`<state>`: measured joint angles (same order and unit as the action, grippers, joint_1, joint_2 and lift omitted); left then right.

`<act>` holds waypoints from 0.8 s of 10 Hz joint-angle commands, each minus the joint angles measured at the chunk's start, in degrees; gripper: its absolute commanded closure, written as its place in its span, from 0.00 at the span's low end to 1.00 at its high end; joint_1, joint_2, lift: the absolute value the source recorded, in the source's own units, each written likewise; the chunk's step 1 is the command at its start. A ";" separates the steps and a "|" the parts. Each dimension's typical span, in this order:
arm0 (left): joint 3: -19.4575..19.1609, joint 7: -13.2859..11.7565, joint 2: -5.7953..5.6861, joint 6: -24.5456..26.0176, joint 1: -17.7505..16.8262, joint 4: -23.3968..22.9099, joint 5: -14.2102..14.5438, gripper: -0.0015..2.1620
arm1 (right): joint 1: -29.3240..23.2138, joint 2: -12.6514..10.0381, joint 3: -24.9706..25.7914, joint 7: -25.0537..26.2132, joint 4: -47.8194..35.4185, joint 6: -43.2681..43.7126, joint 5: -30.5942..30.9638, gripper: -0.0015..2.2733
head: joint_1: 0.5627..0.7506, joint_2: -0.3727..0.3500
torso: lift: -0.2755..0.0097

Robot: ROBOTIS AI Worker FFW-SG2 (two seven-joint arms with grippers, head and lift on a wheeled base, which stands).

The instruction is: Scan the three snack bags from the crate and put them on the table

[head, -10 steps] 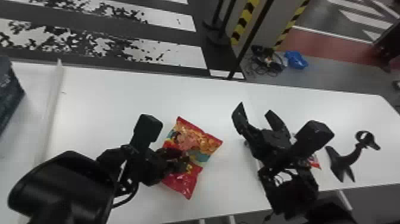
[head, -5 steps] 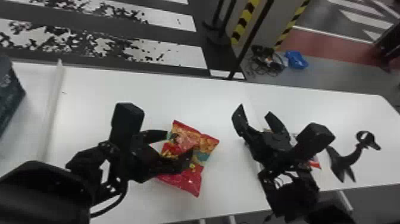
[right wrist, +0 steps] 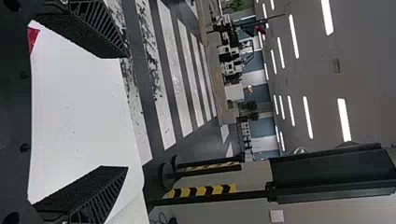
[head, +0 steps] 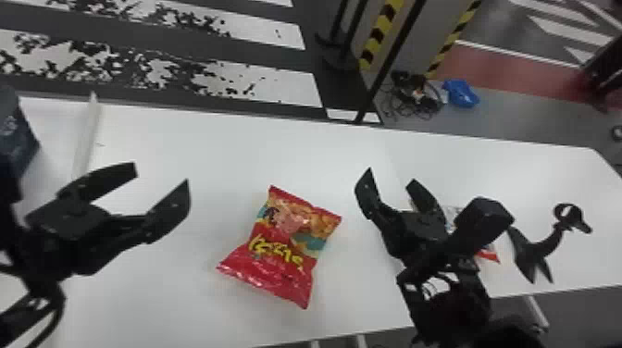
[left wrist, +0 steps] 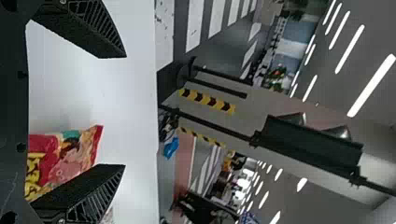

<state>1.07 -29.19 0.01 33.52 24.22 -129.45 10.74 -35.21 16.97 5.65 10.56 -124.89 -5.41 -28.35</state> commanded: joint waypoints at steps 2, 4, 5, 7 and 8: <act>-11.36 -0.08 0.14 -6.49 5.40 -2.91 7.01 0.01 | -0.83 -0.10 -1.26 -0.63 0.79 0.17 0.66 0.01 | 0.70 0.14 | 0.64; -15.40 0.54 0.14 -10.18 9.09 -5.20 6.93 0.01 | -2.15 -0.54 -3.81 -1.86 1.23 1.76 3.47 0.01 | 0.70 0.26 | 0.64; -16.19 1.15 0.14 -10.36 9.79 -5.46 6.57 0.01 | -2.76 -0.45 -5.83 -2.47 1.14 2.28 6.02 0.01 | 0.70 0.35 | 0.64; -15.22 5.90 0.14 -10.36 10.76 -5.55 5.08 0.01 | -3.47 -0.27 -9.26 -3.97 0.79 2.11 12.79 0.01 | 0.70 0.46 | 0.64; -14.26 7.74 0.14 -10.18 11.20 -5.63 4.90 0.01 | -4.52 -0.27 -10.57 -4.41 -0.35 0.17 17.89 0.01 | 0.70 0.52 | 0.64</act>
<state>-13.75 -21.63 0.00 23.25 35.11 -135.03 15.81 -39.10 16.69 -4.10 6.07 -124.57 -4.24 -13.57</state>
